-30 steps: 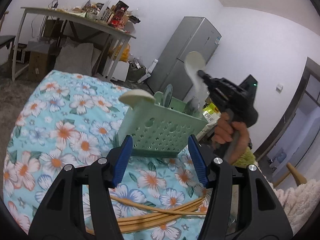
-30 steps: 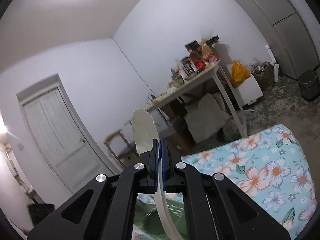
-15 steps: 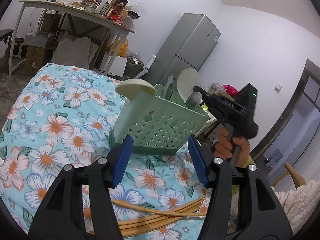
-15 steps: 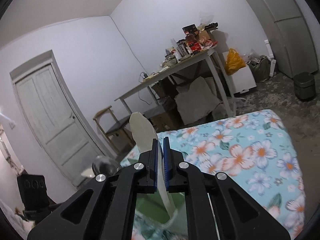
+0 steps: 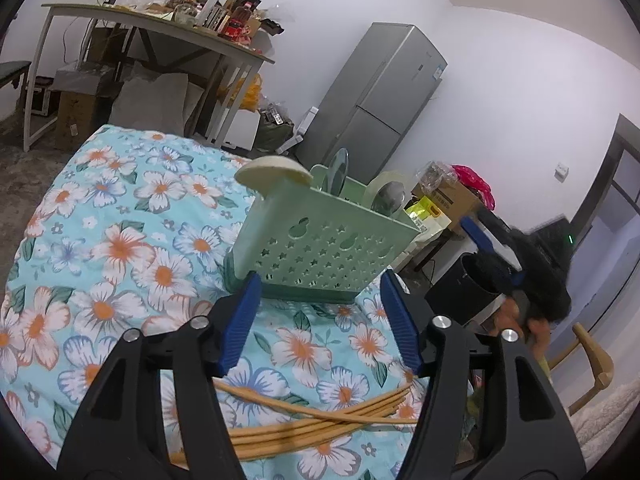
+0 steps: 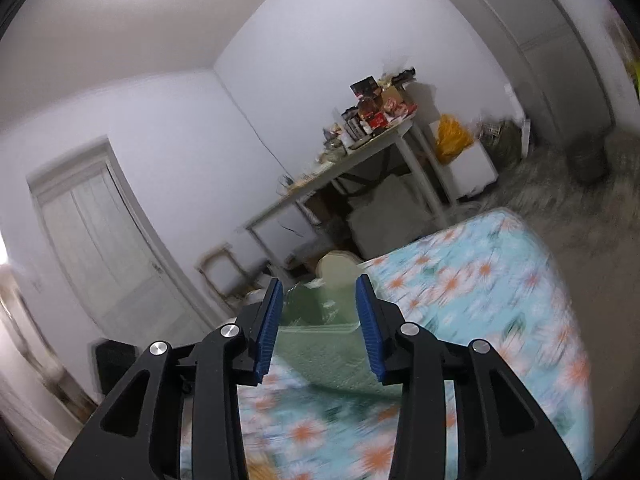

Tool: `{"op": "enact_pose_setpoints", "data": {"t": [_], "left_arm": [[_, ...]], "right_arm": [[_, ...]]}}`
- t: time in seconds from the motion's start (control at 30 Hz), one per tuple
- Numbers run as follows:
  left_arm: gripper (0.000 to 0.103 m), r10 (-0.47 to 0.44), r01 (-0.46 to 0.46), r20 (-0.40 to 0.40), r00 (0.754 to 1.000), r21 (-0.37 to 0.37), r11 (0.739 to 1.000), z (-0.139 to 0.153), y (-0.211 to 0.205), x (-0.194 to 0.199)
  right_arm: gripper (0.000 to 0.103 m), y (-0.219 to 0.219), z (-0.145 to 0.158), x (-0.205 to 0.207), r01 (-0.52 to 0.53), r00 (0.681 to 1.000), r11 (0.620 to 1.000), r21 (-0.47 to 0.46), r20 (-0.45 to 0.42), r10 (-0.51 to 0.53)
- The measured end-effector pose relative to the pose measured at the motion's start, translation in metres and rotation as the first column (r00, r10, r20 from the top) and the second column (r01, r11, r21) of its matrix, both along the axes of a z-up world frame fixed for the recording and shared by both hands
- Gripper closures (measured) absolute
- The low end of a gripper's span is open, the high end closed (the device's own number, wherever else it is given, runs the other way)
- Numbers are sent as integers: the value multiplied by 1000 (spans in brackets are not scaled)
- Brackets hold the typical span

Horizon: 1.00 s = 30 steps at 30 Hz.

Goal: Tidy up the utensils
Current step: 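Reach the left tool to the chopstick bundle and close on one chopstick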

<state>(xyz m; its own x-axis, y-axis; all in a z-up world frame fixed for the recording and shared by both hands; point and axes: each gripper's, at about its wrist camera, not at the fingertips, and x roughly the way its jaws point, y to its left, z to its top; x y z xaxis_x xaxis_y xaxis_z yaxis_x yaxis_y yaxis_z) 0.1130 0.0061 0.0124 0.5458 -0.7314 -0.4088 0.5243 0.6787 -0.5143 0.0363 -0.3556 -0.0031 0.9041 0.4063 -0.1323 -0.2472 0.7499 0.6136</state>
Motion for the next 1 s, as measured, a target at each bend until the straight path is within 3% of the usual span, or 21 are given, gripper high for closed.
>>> {"op": "enact_pose_setpoints", "data": {"t": [0.1, 0.27, 0.43, 0.83, 0.93, 1.0], "left_arm": [[43, 6, -5, -45, 999, 10, 1000, -4, 4, -1], [43, 31, -26, -90, 995, 55, 998, -11, 12, -10], [43, 75, -63, -131, 989, 90, 994, -24, 20, -25], [45, 82, -77, -275, 958, 32, 997, -54, 9, -24], [51, 99, -91, -364, 926, 37, 995, -69, 4, -13], [53, 114, -113, -439, 891, 28, 993, -81, 4, -8]], "right_arm": [[65, 19, -21, -19, -22, 997, 1000, 14, -70, 23], [65, 73, -57, -37, -104, 965, 988, -117, -253, 72], [65, 114, -83, -50, -179, 928, 953, -243, -363, 82], [65, 148, -87, -60, -257, 904, 925, -280, -407, 128], [65, 145, -82, -65, -240, 910, 927, -287, -400, 112], [65, 142, -80, -68, -225, 913, 930, -291, -395, 97]]}}
